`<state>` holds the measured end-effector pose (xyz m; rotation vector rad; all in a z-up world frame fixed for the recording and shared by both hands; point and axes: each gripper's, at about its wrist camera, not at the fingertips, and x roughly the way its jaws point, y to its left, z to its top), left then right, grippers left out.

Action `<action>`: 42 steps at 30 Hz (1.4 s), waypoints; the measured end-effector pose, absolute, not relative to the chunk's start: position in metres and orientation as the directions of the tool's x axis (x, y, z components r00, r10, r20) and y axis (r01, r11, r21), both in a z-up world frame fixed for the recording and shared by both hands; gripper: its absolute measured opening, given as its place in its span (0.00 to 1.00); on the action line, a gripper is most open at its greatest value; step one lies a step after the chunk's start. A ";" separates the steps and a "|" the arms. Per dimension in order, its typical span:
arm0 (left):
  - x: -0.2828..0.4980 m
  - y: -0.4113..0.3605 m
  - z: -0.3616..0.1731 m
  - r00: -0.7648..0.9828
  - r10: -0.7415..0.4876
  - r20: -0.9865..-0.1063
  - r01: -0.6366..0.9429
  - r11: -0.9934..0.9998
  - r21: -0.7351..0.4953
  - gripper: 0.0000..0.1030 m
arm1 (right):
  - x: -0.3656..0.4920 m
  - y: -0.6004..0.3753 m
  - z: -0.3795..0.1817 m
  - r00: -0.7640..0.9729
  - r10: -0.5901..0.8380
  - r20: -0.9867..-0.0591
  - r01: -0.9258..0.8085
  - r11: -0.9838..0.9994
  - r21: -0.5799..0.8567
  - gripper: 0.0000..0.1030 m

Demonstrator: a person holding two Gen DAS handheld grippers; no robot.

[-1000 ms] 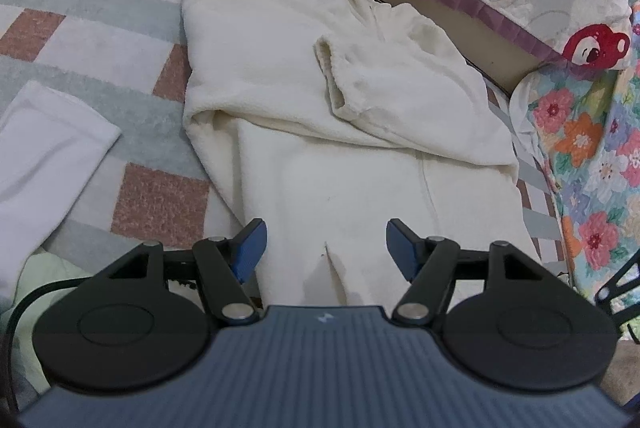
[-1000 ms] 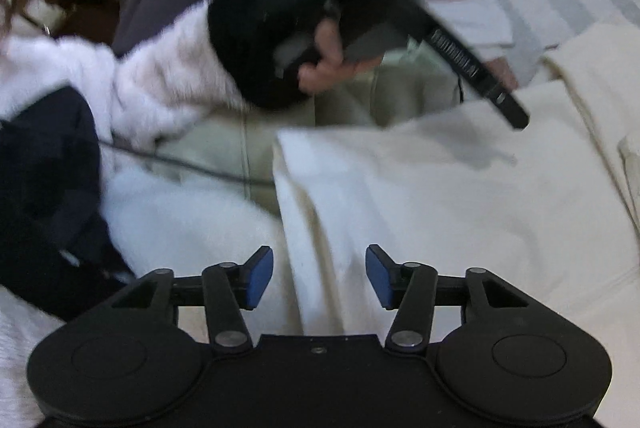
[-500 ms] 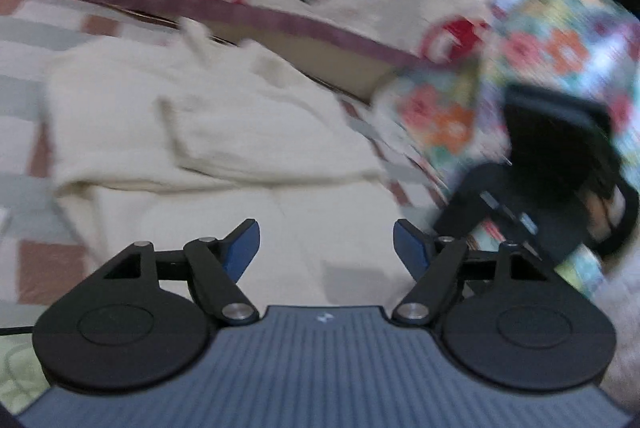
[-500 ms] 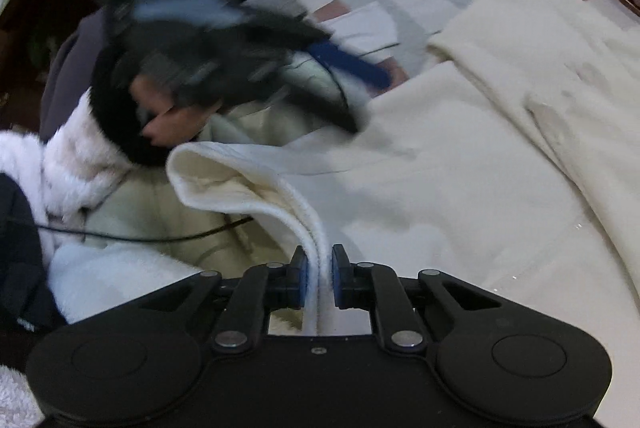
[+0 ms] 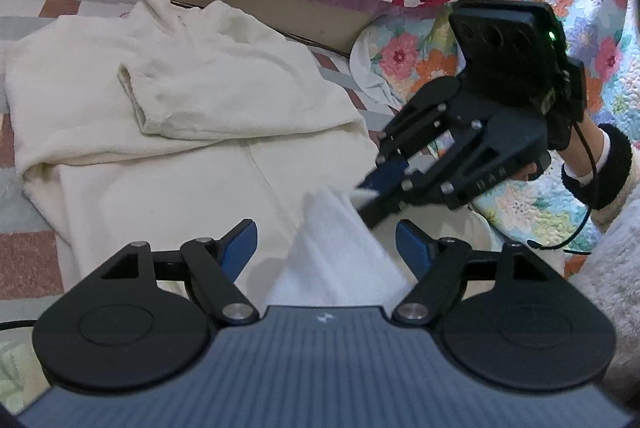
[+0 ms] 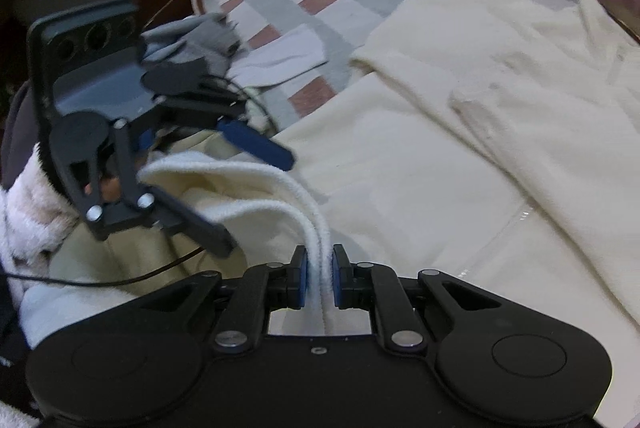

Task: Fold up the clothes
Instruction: 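Grasp the hem with the left tool while the right tool holds it, then fold the held hem with both tools up over the fleece toward the collar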

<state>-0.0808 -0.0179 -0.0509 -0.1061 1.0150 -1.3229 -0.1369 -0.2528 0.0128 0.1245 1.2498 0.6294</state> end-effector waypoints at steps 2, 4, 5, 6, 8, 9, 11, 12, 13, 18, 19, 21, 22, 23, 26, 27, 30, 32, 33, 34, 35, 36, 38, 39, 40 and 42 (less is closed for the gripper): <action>-0.082 -0.020 -0.053 -0.088 -0.818 -0.569 0.752 0.320 -0.576 0.74 | -0.135 -0.257 0.012 0.184 0.502 -0.845 -0.366 0.833 0.415 0.14; -0.082 -0.024 -0.056 -0.060 -0.794 -0.605 0.761 0.356 -0.542 0.73 | -0.134 -0.260 0.011 0.197 0.497 -0.845 -0.356 0.839 0.410 0.14; -0.082 -0.025 -0.058 -0.035 -0.782 -0.623 0.765 0.380 -0.520 0.71 | -0.134 -0.261 0.011 0.202 0.497 -0.844 -0.354 0.841 0.410 0.14; -0.082 -0.027 -0.060 -0.008 -0.769 -0.639 0.768 0.405 -0.497 0.63 | -0.134 -0.262 0.011 0.207 0.496 -0.843 -0.351 0.842 0.409 0.14; -0.083 -0.031 -0.062 0.045 -0.743 -0.668 0.773 0.449 -0.448 0.32 | -0.133 -0.263 0.012 0.215 0.498 -0.840 -0.349 0.843 0.410 0.14; -0.082 -0.032 -0.062 0.068 -0.739 -0.671 0.772 0.465 -0.433 0.28 | -0.132 -0.263 0.012 0.218 0.498 -0.839 -0.348 0.843 0.410 0.14; -0.082 -0.033 -0.057 0.122 -0.742 -0.659 0.768 0.492 -0.411 0.23 | -0.131 -0.263 0.011 0.225 0.496 -0.838 -0.343 0.846 0.409 0.14; -0.081 -0.031 -0.057 0.145 -0.738 -0.659 0.765 0.506 -0.399 0.22 | -0.131 -0.264 0.011 0.227 0.498 -0.837 -0.340 0.846 0.411 0.18; -0.080 -0.030 -0.056 0.167 -0.733 -0.659 0.761 0.521 -0.386 0.22 | -0.130 -0.265 0.010 0.229 0.502 -0.834 -0.335 0.845 0.417 0.19; -0.074 -0.024 -0.053 0.276 -0.703 -0.655 0.738 0.592 -0.325 0.22 | -0.134 -0.269 0.001 0.184 0.521 -0.833 -0.334 0.831 0.445 0.51; -0.073 -0.022 -0.052 0.297 -0.696 -0.653 0.732 0.606 -0.312 0.22 | -0.136 -0.270 -0.001 0.173 0.518 -0.838 -0.340 0.829 0.443 0.51; -0.070 -0.020 -0.051 0.340 -0.681 -0.649 0.719 0.633 -0.288 0.22 | -0.140 -0.276 -0.009 0.130 0.503 -0.855 -0.312 0.839 0.446 0.51; -0.069 -0.019 -0.051 0.361 -0.673 -0.646 0.711 0.646 -0.276 0.22 | -0.143 -0.280 -0.015 0.098 0.492 -0.865 -0.302 0.843 0.445 0.51; -0.068 -0.017 -0.050 0.381 -0.664 -0.643 0.704 0.660 -0.264 0.22 | -0.149 -0.284 -0.020 0.074 0.469 -0.880 -0.300 0.852 0.429 0.51; -0.063 -0.011 -0.048 0.390 -0.674 -0.628 0.678 0.672 -0.300 0.22 | -0.173 -0.303 -0.033 0.034 0.386 -0.922 -0.257 0.895 0.365 0.51; -0.062 -0.011 -0.049 0.392 -0.672 -0.628 0.675 0.674 -0.300 0.22 | -0.182 -0.312 -0.037 0.029 0.359 -0.933 -0.233 0.910 0.343 0.51; -0.062 -0.013 -0.050 0.398 -0.666 -0.631 0.670 0.681 -0.296 0.22 | -0.214 -0.345 -0.044 0.067 0.329 -0.942 -0.112 0.941 0.321 0.51; -0.062 -0.014 -0.050 0.392 -0.665 -0.636 0.673 0.678 -0.294 0.22 | -0.235 -0.369 -0.049 0.108 0.314 -0.943 -0.019 0.949 0.314 0.46; -0.063 -0.015 -0.050 0.388 -0.666 -0.637 0.676 0.676 -0.295 0.22 | -0.243 -0.378 -0.050 0.143 0.318 -0.937 0.026 0.945 0.325 0.34; -0.064 -0.016 -0.050 0.387 -0.665 -0.639 0.679 0.674 -0.291 0.22 | -0.251 -0.387 -0.050 0.179 0.322 -0.930 0.071 0.938 0.338 0.29; -0.065 -0.017 -0.051 0.391 -0.661 -0.641 0.685 0.674 -0.278 0.22 | -0.256 -0.393 -0.051 0.217 0.328 -0.920 0.111 0.928 0.357 0.23; -0.066 -0.019 -0.051 0.397 -0.655 -0.642 0.689 0.676 -0.263 0.22 | -0.257 -0.392 -0.050 0.238 0.310 -0.921 0.123 0.931 0.345 0.22; -0.067 -0.019 -0.052 0.408 -0.645 -0.646 0.689 0.682 -0.245 0.22 | -0.254 -0.385 -0.047 0.269 0.258 -0.928 0.133 0.944 0.301 0.21; -0.066 -0.017 -0.053 0.413 -0.644 -0.644 0.685 0.686 -0.246 0.22 | -0.250 -0.380 -0.044 0.281 0.226 -0.933 0.131 0.954 0.270 0.21; -0.065 -0.016 -0.053 0.418 -0.642 -0.643 0.679 0.690 -0.248 0.22 | -0.245 -0.377 -0.040 0.299 0.195 -0.934 0.126 0.962 0.241 0.21; -0.064 -0.012 -0.053 0.436 -0.642 -0.630 0.669 0.700 -0.251 0.22 | -0.235 -0.374 -0.035 0.320 0.154 -0.935 0.112 0.974 0.199 0.19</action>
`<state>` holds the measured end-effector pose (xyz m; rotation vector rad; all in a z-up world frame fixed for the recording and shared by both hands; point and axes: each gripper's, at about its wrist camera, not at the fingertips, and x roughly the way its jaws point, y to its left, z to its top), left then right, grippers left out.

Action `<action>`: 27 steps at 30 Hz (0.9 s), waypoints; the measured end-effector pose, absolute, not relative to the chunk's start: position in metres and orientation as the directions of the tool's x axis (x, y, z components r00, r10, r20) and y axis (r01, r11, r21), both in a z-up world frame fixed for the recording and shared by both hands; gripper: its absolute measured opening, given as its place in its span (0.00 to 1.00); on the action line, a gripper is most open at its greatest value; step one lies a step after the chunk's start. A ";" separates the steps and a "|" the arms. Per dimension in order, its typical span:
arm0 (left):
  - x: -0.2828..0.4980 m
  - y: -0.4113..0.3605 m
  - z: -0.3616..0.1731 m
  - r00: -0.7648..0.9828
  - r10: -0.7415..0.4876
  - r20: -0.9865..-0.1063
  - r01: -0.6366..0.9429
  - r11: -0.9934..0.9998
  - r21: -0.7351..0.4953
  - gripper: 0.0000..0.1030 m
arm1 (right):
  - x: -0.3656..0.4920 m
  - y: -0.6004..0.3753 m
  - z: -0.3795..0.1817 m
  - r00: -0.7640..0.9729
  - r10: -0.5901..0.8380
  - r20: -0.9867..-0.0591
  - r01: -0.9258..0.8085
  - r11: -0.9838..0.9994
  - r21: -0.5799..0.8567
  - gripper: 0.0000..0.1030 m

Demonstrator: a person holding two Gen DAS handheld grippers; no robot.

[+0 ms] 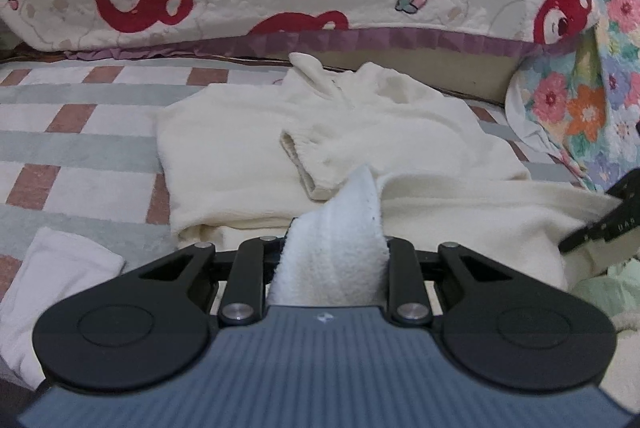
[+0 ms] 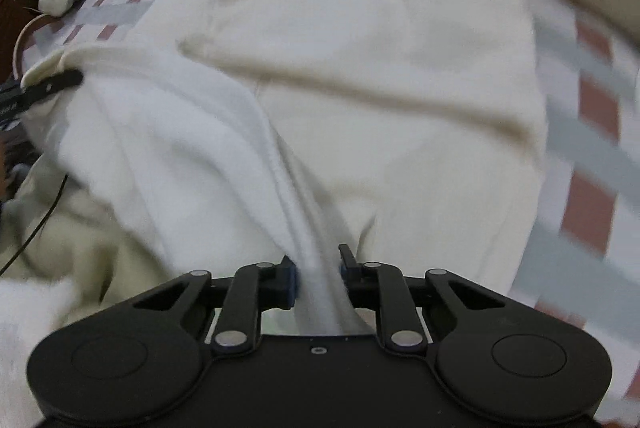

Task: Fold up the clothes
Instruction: 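Fold the held hem with both tools up over the fleece toward the collar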

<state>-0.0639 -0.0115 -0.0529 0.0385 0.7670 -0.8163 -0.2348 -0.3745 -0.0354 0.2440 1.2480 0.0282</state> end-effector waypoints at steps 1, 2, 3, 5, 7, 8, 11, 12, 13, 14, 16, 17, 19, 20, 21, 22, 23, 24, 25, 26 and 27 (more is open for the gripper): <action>-0.064 -0.010 -0.052 0.448 -0.646 -0.618 0.667 0.702 -0.251 0.22 | -0.230 -0.376 -0.034 0.326 0.143 -0.935 0.102 0.977 0.185 0.18; -0.064 -0.008 -0.050 0.461 -0.652 -0.601 0.666 0.703 -0.252 0.22 | -0.226 -0.377 -0.033 0.331 0.131 -0.934 0.093 0.981 0.171 0.18; -0.063 -0.007 -0.048 0.468 -0.659 -0.589 0.664 0.702 -0.257 0.22 | -0.221 -0.378 -0.032 0.337 0.120 -0.934 0.084 0.984 0.156 0.18; -0.062 -0.006 -0.047 0.470 -0.660 -0.586 0.661 0.703 -0.262 0.22 | -0.212 -0.381 -0.029 0.348 0.097 -0.932 0.065 0.990 0.128 0.18; -0.062 -0.009 -0.049 0.468 -0.651 -0.598 0.661 0.707 -0.252 0.22 | -0.203 -0.383 -0.027 0.360 0.075 -0.930 0.047 0.994 0.098 0.18; -0.062 -0.010 -0.050 0.469 -0.643 -0.605 0.662 0.710 -0.242 0.22 | -0.199 -0.384 -0.026 0.366 0.065 -0.928 0.040 0.996 0.085 0.18; -0.063 -0.013 -0.052 0.478 -0.628 -0.614 0.661 0.718 -0.219 0.22 | -0.200 -0.381 -0.028 0.401 0.055 -0.915 0.070 0.993 0.090 0.18; -0.063 -0.013 -0.052 0.481 -0.626 -0.614 0.659 0.720 -0.218 0.22 | -0.200 -0.381 -0.029 0.412 0.051 -0.910 0.079 0.993 0.092 0.18; -0.063 -0.012 -0.052 0.485 -0.627 -0.610 0.656 0.722 -0.221 0.22 | -0.200 -0.380 -0.028 0.425 0.045 -0.904 0.086 0.992 0.090 0.18; -0.063 -0.011 -0.052 0.491 -0.628 -0.604 0.653 0.724 -0.222 0.22 | -0.201 -0.380 -0.027 0.439 0.039 -0.898 0.092 0.992 0.088 0.18; -0.063 -0.009 -0.050 0.510 -0.628 -0.587 0.646 0.731 -0.221 0.22 | -0.202 -0.380 -0.019 0.476 0.019 -0.879 0.096 0.993 0.074 0.18; -0.063 -0.008 -0.048 0.519 -0.629 -0.578 0.643 0.733 -0.220 0.22 | -0.203 -0.380 -0.015 0.494 0.011 -0.869 0.097 0.993 0.067 0.18; -0.062 -0.008 -0.047 0.533 -0.626 -0.569 0.640 0.738 -0.213 0.22 | -0.199 -0.381 -0.008 0.518 0.010 -0.855 0.085 0.994 0.063 0.18; -0.062 -0.008 -0.049 0.536 -0.619 -0.574 0.635 0.743 -0.209 0.22 | -0.198 -0.382 -0.005 0.530 0.010 -0.848 0.080 0.995 0.062 0.18; -0.060 -0.008 -0.052 0.534 -0.612 -0.584 0.630 0.748 -0.207 0.22 | -0.196 -0.384 -0.007 0.540 0.013 -0.841 0.085 0.994 0.070 0.18; -0.059 -0.009 -0.055 0.532 -0.604 -0.594 0.626 0.753 -0.205 0.22 | -0.195 -0.386 -0.009 0.550 0.016 -0.835 0.089 0.993 0.078 0.18; -0.056 -0.010 -0.059 0.526 -0.598 -0.605 0.621 0.756 -0.207 0.22 | -0.193 -0.389 -0.011 0.560 0.019 -0.828 0.094 0.992 0.087 0.18; -0.054 -0.011 -0.062 0.520 -0.593 -0.615 0.617 0.758 -0.209 0.22 | -0.191 -0.391 -0.011 0.567 0.019 -0.823 0.100 0.991 0.092 0.18; -0.052 -0.013 -0.064 0.515 -0.588 -0.623 0.616 0.760 -0.208 0.22 | -0.188 -0.393 -0.010 0.574 0.019 -0.819 0.107 0.989 0.098 0.18; -0.050 -0.015 -0.065 0.511 -0.584 -0.630 0.615 0.761 -0.207 0.22 | -0.186 -0.395 -0.010 0.581 0.018 -0.814 0.113 0.988 0.103 0.18; -0.046 -0.017 -0.062 0.510 -0.584 -0.631 0.618 0.759 -0.203 0.22 | -0.183 -0.397 -0.010 0.587 0.018 -0.809 0.120 0.987 0.109 0.18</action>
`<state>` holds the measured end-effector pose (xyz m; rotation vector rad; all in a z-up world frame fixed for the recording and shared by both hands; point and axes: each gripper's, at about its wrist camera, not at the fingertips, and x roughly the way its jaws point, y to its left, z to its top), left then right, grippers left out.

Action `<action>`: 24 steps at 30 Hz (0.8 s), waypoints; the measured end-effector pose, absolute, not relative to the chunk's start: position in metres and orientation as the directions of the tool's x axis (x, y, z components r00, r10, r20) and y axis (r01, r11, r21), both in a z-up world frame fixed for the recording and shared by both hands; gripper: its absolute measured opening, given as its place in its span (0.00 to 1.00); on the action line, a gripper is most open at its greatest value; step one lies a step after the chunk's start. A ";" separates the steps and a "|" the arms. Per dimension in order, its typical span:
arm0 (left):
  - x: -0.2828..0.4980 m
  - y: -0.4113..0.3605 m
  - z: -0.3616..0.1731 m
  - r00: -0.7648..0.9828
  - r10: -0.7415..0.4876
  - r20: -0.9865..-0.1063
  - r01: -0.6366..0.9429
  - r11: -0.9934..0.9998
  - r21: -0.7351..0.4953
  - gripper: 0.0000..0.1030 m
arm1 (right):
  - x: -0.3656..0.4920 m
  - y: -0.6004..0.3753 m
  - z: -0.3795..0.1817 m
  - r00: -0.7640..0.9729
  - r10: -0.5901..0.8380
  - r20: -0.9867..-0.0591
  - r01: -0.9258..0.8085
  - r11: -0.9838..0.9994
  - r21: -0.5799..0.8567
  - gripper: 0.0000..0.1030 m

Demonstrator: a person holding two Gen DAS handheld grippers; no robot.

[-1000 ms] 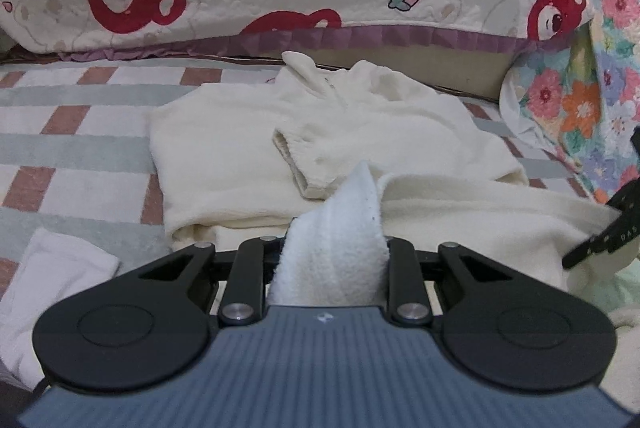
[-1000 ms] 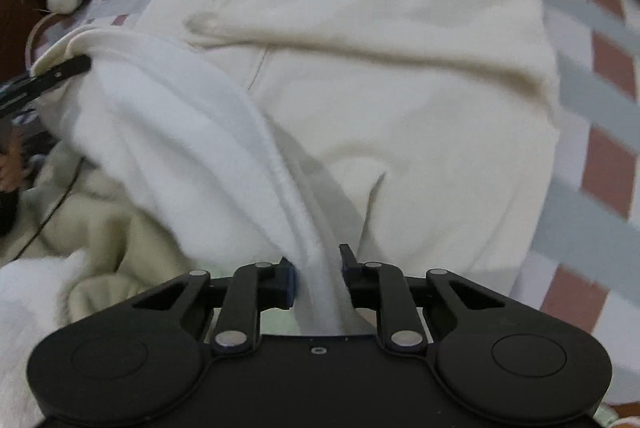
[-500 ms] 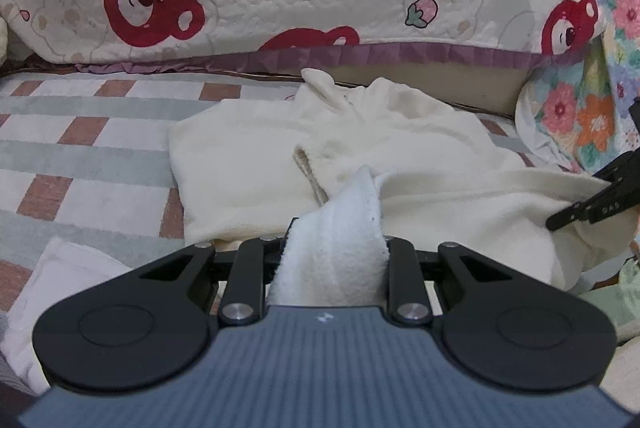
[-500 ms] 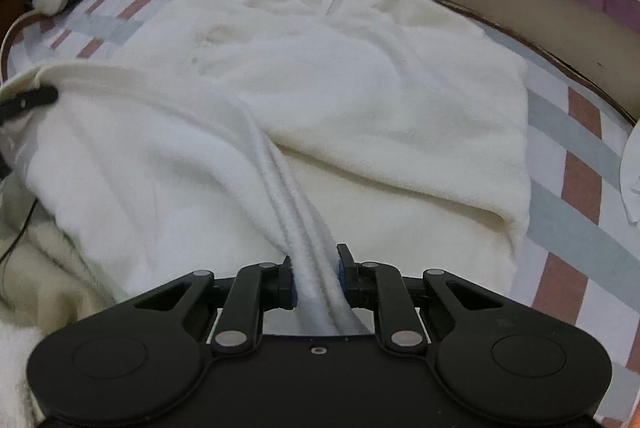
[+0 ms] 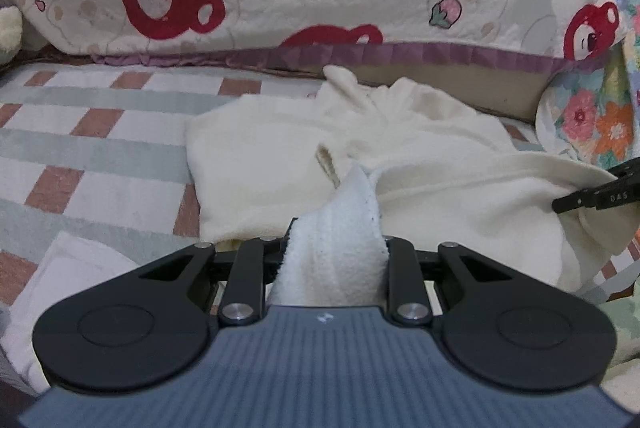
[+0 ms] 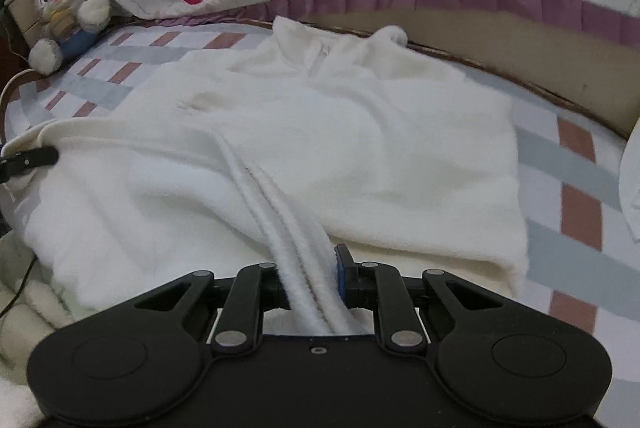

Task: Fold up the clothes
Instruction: 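Fold the held hem with both tools up over the fleece toward the collar, then open both tools and release the hem on the fleece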

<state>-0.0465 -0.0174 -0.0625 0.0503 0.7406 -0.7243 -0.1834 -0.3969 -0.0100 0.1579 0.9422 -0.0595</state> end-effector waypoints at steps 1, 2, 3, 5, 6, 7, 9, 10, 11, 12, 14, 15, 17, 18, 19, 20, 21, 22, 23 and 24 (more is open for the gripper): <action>-0.043 -0.020 -0.059 0.509 -0.585 -0.632 0.622 0.757 -0.200 0.22 | -0.181 -0.399 -0.010 0.594 0.018 -0.804 0.126 0.985 0.115 0.18; -0.040 -0.022 -0.055 0.508 -0.585 -0.632 0.626 0.755 -0.196 0.22 | -0.178 -0.401 -0.010 0.601 0.017 -0.799 0.132 0.984 0.120 0.17; -0.034 -0.025 -0.046 0.514 -0.591 -0.622 0.634 0.750 -0.189 0.22 | -0.176 -0.403 -0.009 0.607 0.016 -0.794 0.139 0.982 0.126 0.17; -0.017 -0.034 -0.025 0.533 -0.598 -0.598 0.647 0.744 -0.166 0.22 | -0.170 -0.407 -0.008 0.621 0.014 -0.784 0.149 0.979 0.136 0.17; -0.007 -0.040 -0.013 0.545 -0.600 -0.586 0.652 0.743 -0.154 0.22 | -0.162 -0.410 0.003 0.638 0.004 -0.770 0.139 0.983 0.119 0.17; 0.004 -0.048 -0.002 0.559 -0.598 -0.574 0.652 0.745 -0.142 0.22 | -0.152 -0.414 0.016 0.654 -0.007 -0.757 0.125 0.987 0.098 0.17; 0.032 -0.064 0.009 0.596 -0.582 -0.553 0.636 0.763 -0.118 0.26 | -0.122 -0.422 0.033 0.691 -0.037 -0.722 0.106 0.993 0.051 0.17; 0.048 -0.070 0.005 0.614 -0.559 -0.558 0.614 0.782 -0.107 0.36 | -0.108 -0.427 0.042 0.710 -0.051 -0.703 0.097 0.995 0.027 0.19; 0.065 -0.076 0.000 0.631 -0.533 -0.565 0.592 0.801 -0.095 0.45 | -0.094 -0.431 0.049 0.730 -0.064 -0.681 0.090 0.996 0.002 0.24; 0.078 -0.075 -0.012 0.645 -0.493 -0.584 0.541 0.834 -0.107 0.51 | -0.084 -0.434 0.049 0.768 -0.082 -0.635 0.085 0.996 -0.025 0.34; 0.092 -0.064 -0.038 0.646 -0.463 -0.607 0.453 0.872 -0.182 0.51 | -0.072 -0.442 0.043 0.828 -0.089 -0.554 0.081 0.996 -0.038 0.49; 0.094 -0.053 -0.051 0.634 -0.482 -0.605 0.425 0.871 -0.249 0.51 | -0.071 -0.449 0.037 0.834 -0.089 -0.544 0.100 0.995 -0.008 0.51; 0.092 -0.024 -0.080 0.617 -0.523 -0.588 0.372 0.852 -0.368 0.51 | -0.074 -0.462 0.020 0.826 -0.094 -0.556 0.143 0.989 0.045 0.52; 0.091 -0.014 -0.091 0.602 -0.521 -0.605 0.352 0.853 -0.384 0.51 | -0.079 -0.468 0.011 0.812 -0.097 -0.575 0.167 0.984 0.069 0.52; 0.090 -0.006 -0.101 0.584 -0.516 -0.626 0.333 0.856 -0.396 0.51 | -0.083 -0.474 0.001 0.798 -0.099 -0.595 0.189 0.978 0.090 0.52; 0.089 0.003 -0.111 0.566 -0.512 -0.646 0.313 0.859 -0.406 0.51 | -0.090 -0.477 -0.006 0.780 -0.103 -0.617 0.191 0.978 0.078 0.52; 0.092 0.005 -0.113 0.563 -0.516 -0.645 0.306 0.856 -0.418 0.51 | -0.097 -0.481 -0.014 0.758 -0.120 -0.641 0.203 0.977 0.057 0.52; 0.094 0.007 -0.114 0.563 -0.521 -0.642 0.300 0.852 -0.429 0.51 | -0.103 -0.485 -0.021 0.735 -0.137 -0.664 0.215 0.976 0.036 0.52; 0.097 0.008 -0.115 0.562 -0.526 -0.638 0.295 0.848 -0.440 0.51 | -0.110 -0.489 -0.029 0.712 -0.153 -0.685 0.226 0.974 0.018 0.52; 0.099 0.010 -0.115 0.561 -0.531 -0.635 0.289 0.844 -0.451 0.51 | -0.115 -0.497 -0.034 0.698 -0.160 -0.698 0.248 0.968 0.027 0.52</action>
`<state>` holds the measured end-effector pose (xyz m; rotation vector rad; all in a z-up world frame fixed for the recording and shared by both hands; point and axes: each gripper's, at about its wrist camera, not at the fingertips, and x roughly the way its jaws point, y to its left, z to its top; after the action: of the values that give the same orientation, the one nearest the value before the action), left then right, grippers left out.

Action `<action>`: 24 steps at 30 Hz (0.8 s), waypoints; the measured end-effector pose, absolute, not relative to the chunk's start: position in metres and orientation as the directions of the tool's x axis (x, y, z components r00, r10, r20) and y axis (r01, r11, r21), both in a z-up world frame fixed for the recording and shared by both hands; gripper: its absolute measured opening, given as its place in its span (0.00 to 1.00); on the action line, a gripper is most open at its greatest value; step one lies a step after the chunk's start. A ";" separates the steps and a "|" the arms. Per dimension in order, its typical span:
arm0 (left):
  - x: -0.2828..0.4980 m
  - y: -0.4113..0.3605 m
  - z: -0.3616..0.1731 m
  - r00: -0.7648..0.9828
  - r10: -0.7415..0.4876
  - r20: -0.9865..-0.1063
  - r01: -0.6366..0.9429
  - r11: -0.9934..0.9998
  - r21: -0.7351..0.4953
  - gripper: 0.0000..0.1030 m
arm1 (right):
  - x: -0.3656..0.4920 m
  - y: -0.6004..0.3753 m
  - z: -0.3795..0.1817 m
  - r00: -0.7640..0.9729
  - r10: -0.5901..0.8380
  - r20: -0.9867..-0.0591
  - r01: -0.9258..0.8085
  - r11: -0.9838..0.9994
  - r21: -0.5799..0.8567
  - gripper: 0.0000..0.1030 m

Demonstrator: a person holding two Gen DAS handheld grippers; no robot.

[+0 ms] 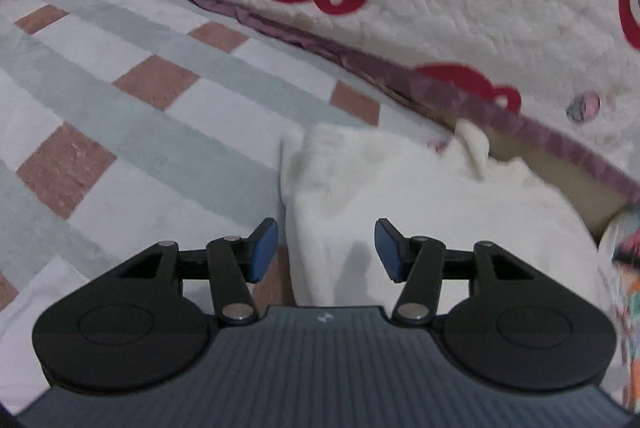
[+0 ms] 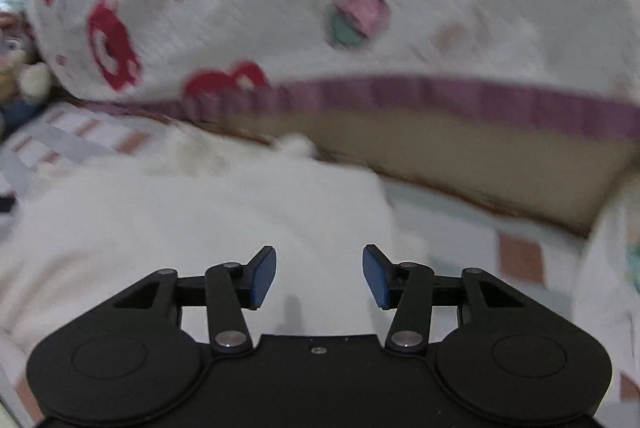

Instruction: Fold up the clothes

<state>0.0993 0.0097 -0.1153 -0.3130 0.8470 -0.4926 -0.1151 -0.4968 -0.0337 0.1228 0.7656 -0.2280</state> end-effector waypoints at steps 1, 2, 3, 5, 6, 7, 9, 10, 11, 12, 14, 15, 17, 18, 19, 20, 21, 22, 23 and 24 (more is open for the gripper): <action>0.099 0.010 -0.116 0.555 -0.545 -0.628 0.295 0.835 -0.464 0.51 | -0.120 -0.504 -0.037 0.691 -0.162 -0.705 0.270 0.962 0.043 0.52; 0.098 0.007 -0.117 0.550 -0.548 -0.630 0.306 0.834 -0.458 0.51 | -0.122 -0.510 -0.039 0.687 -0.168 -0.707 0.291 0.955 0.055 0.52; 0.098 0.004 -0.118 0.546 -0.550 -0.632 0.317 0.834 -0.451 0.51 | -0.123 -0.516 -0.041 0.682 -0.175 -0.710 0.312 0.948 0.066 0.52; 0.095 -0.002 -0.121 0.540 -0.536 -0.649 0.325 0.844 -0.426 0.51 | -0.125 -0.527 -0.043 0.676 -0.179 -0.715 0.348 0.933 0.095 0.52; 0.094 -0.005 -0.123 0.537 -0.529 -0.657 0.325 0.849 -0.417 0.51 | -0.123 -0.531 -0.044 0.678 -0.173 -0.714 0.359 0.926 0.116 0.52; 0.095 -0.007 -0.125 0.535 -0.527 -0.661 0.321 0.850 -0.417 0.51 | -0.121 -0.536 -0.045 0.680 -0.168 -0.714 0.370 0.919 0.137 0.52; 0.095 -0.006 -0.128 0.532 -0.527 -0.663 0.305 0.849 -0.431 0.52 | -0.112 -0.543 -0.045 0.688 -0.156 -0.709 0.391 0.902 0.181 0.52; 0.096 -0.004 -0.129 0.528 -0.532 -0.662 0.302 0.846 -0.440 0.52 | -0.107 -0.546 -0.045 0.692 -0.149 -0.707 0.402 0.893 0.205 0.52; 0.097 -0.003 -0.129 0.526 -0.537 -0.659 0.301 0.843 -0.446 0.52 | -0.101 -0.551 -0.046 0.695 -0.134 -0.707 0.415 0.877 0.241 0.52; 0.097 -0.001 -0.129 0.529 -0.537 -0.658 0.303 0.843 -0.444 0.52 | -0.095 -0.556 -0.048 0.698 -0.120 -0.706 0.428 0.860 0.277 0.52; 0.099 0.001 -0.128 0.534 -0.534 -0.655 0.306 0.845 -0.439 0.52 | -0.084 -0.567 -0.053 0.707 -0.080 -0.703 0.458 0.809 0.369 0.52; 0.100 0.002 -0.128 0.537 -0.533 -0.654 0.308 0.845 -0.436 0.50 | -0.083 -0.569 -0.054 0.707 -0.079 -0.703 0.456 0.810 0.368 0.52; 0.101 0.002 -0.126 0.536 -0.526 -0.660 0.318 0.851 -0.419 0.44 | -0.080 -0.572 -0.055 0.708 -0.077 -0.702 0.452 0.813 0.367 0.52; 0.101 0.002 -0.125 0.536 -0.522 -0.664 0.323 0.853 -0.410 0.18 | -0.079 -0.573 -0.056 0.708 -0.076 -0.702 0.450 0.815 0.366 0.52; 0.101 0.002 -0.124 0.535 -0.518 -0.667 0.328 0.855 -0.401 0.06 | -0.078 -0.575 -0.057 0.709 -0.075 -0.701 0.448 0.816 0.366 0.52; 0.101 0.000 -0.123 0.543 -0.492 -0.681 0.331 0.870 -0.365 0.06 | -0.076 -0.576 -0.058 0.709 -0.073 -0.701 0.446 0.817 0.365 0.51; 0.100 -0.001 -0.123 0.548 -0.474 -0.689 0.334 0.879 -0.339 0.06 | -0.075 -0.578 -0.059 0.710 -0.072 -0.701 0.443 0.819 0.365 0.46; 0.101 -0.001 -0.123 0.549 -0.473 -0.689 0.331 0.880 -0.340 0.06 | -0.074 -0.579 -0.060 0.710 -0.071 -0.701 0.441 0.820 0.364 0.41; 0.101 0.000 -0.124 0.549 -0.473 -0.689 0.327 0.880 -0.344 0.06 | -0.073 -0.581 -0.061 0.710 -0.070 -0.700 0.439 0.822 0.363 0.32; 0.102 0.001 -0.124 0.551 -0.476 -0.686 0.318 0.879 -0.354 0.08 | -0.071 -0.582 -0.062 0.711 -0.069 -0.700 0.437 0.823 0.363 0.27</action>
<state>0.1017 0.0013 -0.1244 -0.1972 0.8685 -0.4731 -0.0713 -0.5822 -0.0616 0.5426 0.7329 -0.2962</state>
